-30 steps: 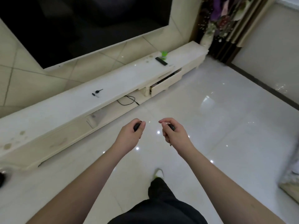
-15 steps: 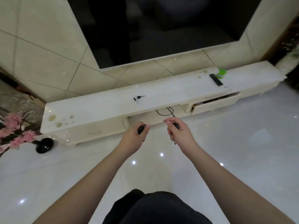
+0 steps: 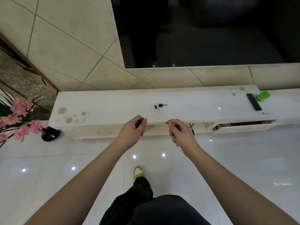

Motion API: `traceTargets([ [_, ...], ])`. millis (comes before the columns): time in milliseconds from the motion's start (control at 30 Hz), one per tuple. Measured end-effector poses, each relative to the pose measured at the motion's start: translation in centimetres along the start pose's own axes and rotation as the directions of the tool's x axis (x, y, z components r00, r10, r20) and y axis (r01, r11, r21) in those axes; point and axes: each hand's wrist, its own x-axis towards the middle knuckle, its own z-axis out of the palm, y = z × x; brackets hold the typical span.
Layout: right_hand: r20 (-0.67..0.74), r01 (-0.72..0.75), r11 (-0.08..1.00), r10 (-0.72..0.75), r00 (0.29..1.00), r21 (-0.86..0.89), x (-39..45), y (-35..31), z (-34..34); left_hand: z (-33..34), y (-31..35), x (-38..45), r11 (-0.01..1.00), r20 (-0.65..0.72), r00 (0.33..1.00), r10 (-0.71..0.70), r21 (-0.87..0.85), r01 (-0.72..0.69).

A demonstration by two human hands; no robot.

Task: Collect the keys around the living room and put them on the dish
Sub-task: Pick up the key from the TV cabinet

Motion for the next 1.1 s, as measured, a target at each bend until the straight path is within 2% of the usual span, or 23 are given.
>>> traceTargets([
  [267, -0.081, -0.054, 0.998, 0.051, 0.995, -0.034, 9.8, -2.8, 2.7, -4.3, -0.8, 10.3, 1.0, 0.009, 1.0, -0.015, 0.01, 0.015],
  [400, -0.113, -0.102, 0.992, 0.093, 0.989, -0.073, 14.3, -2.0, 2.1, -5.0, -1.7, 15.5, 0.997, -0.034, 0.999, -0.01, 0.078, 0.013],
  [700, -0.119, -0.124, 0.971, 0.102, 0.988, -0.203, 25.6, 6.0, 0.9, -2.5, -6.7, 25.4, 0.988, -0.142, 0.989, -0.034, 0.146, 0.055],
  [900, -0.169, -0.153, 0.952, 0.111, 0.979, -0.263, 34.6, 13.2, 0.0, 2.3, -13.0, 28.6, 0.987, -0.115, 0.989, -0.094, 0.118, 0.108],
  [1100, -0.152, -0.147, 0.866, 0.083, 0.985, -0.477, 42.6, 19.9, -0.3, 7.0, -18.4, 32.4, 0.982, -0.159, 0.976, -0.148, 0.09, 0.164],
])
